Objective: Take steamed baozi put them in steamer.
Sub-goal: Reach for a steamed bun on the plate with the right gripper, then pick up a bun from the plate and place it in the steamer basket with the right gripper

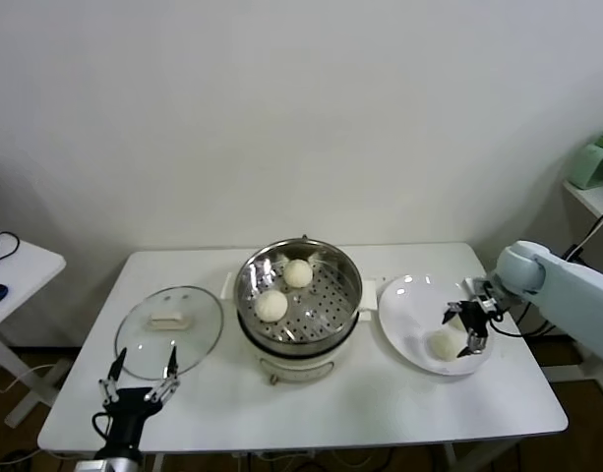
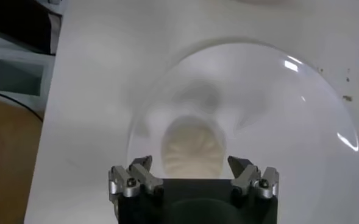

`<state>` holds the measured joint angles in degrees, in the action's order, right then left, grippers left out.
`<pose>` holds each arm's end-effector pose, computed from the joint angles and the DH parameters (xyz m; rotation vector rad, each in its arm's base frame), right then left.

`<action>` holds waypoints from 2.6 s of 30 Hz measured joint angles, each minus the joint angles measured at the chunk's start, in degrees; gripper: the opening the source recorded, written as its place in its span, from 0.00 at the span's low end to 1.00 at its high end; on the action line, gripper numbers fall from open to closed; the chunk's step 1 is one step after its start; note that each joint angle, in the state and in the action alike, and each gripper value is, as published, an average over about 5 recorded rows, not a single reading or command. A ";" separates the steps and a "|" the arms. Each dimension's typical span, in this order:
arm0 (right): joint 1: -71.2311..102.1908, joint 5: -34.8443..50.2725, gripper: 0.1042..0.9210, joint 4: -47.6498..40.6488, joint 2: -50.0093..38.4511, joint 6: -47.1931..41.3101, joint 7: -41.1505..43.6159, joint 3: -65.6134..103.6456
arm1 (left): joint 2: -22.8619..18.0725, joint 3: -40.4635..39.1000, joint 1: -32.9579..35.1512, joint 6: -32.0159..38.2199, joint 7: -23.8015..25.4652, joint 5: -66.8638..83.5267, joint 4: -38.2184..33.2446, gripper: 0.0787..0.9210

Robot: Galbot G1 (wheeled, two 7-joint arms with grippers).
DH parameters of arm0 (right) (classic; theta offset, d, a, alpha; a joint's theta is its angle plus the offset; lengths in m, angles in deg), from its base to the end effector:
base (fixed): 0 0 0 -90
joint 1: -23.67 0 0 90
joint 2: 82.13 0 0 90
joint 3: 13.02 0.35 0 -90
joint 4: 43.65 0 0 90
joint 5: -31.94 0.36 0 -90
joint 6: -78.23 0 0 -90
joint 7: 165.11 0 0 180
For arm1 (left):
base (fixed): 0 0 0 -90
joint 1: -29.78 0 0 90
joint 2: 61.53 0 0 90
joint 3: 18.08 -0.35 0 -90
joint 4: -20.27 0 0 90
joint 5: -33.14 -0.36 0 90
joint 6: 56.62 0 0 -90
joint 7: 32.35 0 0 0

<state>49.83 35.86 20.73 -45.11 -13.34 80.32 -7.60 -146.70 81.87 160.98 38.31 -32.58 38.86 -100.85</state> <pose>0.5184 -0.2092 -0.2205 1.4021 -1.3245 1.2306 0.1238 0.0669 -0.3195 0.1526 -3.0586 -0.1153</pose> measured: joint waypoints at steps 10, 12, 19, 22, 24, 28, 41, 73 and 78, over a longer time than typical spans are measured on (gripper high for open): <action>1.88 -1.94 0.88 -3.10 3.04 0.43 -0.19 1.05 | 0.28 -0.21 0.46 -1.07 -0.15 2.20 -1.08 0.88; 2.12 -2.18 0.88 -3.62 3.56 0.45 -0.18 1.19 | 0.33 -0.18 0.34 -1.20 -0.20 2.53 -1.10 0.88; 2.37 -3.33 0.87 -5.03 4.51 0.82 0.27 1.57 | 0.55 -0.13 -0.07 -1.49 -0.78 3.27 -1.02 0.88; 2.56 -3.59 0.82 -5.31 4.58 0.95 0.41 1.64 | 0.64 -0.13 -0.43 -1.71 -1.07 3.47 -0.98 0.88; 2.71 -3.72 0.78 -5.48 4.67 1.01 0.46 1.75 | 0.65 -0.16 -0.72 -1.89 -1.20 3.59 -0.98 0.88; 2.89 -3.91 0.74 -5.71 4.95 1.06 0.51 1.93 | 0.65 -0.28 -1.21 -2.14 -1.34 3.71 -0.81 0.88; 2.41 -3.71 0.64 -5.51 5.18 1.62 0.69 2.13 | 0.95 -0.20 -1.18 -2.27 -1.56 3.80 -0.15 0.88; -32.97 -9.09 0.65 12.70 15.55 18.65 5.00 -13.53 | 1.10 -1.96 -0.94 -2.72 -1.72 0.44 0.13 0.88; -32.36 -15.22 0.65 17.38 18.91 22.19 4.99 -12.67 | 1.29 -1.88 -0.60 -2.85 -1.79 0.32 -0.22 0.88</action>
<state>17.47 20.64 38.11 -26.20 8.85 85.31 -20.26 -145.41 79.99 160.38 35.47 -34.37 39.19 -101.07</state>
